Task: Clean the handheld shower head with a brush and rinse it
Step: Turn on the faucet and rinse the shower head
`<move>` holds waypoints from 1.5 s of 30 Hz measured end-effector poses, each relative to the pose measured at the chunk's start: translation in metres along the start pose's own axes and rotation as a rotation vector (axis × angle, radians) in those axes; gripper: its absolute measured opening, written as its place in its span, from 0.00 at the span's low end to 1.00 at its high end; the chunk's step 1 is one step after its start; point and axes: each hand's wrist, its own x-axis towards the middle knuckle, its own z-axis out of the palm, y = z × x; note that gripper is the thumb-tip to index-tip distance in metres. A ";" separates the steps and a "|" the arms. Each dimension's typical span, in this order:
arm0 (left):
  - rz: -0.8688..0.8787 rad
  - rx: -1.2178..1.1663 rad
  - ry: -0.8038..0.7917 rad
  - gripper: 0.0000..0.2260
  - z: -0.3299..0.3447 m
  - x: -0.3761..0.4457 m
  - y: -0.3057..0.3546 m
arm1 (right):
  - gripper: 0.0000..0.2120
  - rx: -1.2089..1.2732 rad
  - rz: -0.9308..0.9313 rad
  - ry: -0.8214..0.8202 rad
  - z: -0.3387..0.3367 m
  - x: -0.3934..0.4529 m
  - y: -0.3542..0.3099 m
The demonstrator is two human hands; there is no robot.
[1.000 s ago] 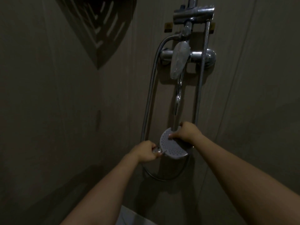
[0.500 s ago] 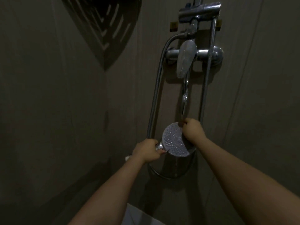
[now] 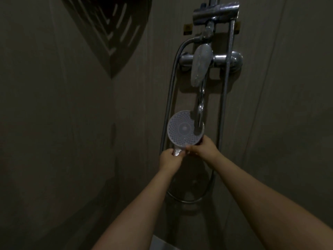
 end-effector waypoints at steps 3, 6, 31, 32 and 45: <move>-0.036 -0.030 -0.021 0.05 0.008 -0.004 -0.001 | 0.21 0.050 0.039 0.131 -0.006 0.003 -0.001; -0.093 -0.123 -0.053 0.06 0.015 -0.007 -0.001 | 0.15 0.077 0.039 0.205 -0.007 0.005 -0.001; -0.310 -0.286 -0.305 0.11 0.029 -0.021 0.008 | 0.13 -0.424 -0.058 0.477 -0.032 0.006 -0.039; -0.310 -0.296 -0.300 0.12 0.030 -0.021 0.010 | 0.10 -0.464 -0.068 0.493 -0.035 0.007 -0.044; -0.045 0.186 -0.378 0.07 0.020 -0.020 -0.002 | 0.14 -0.953 -0.165 0.330 -0.044 0.001 -0.026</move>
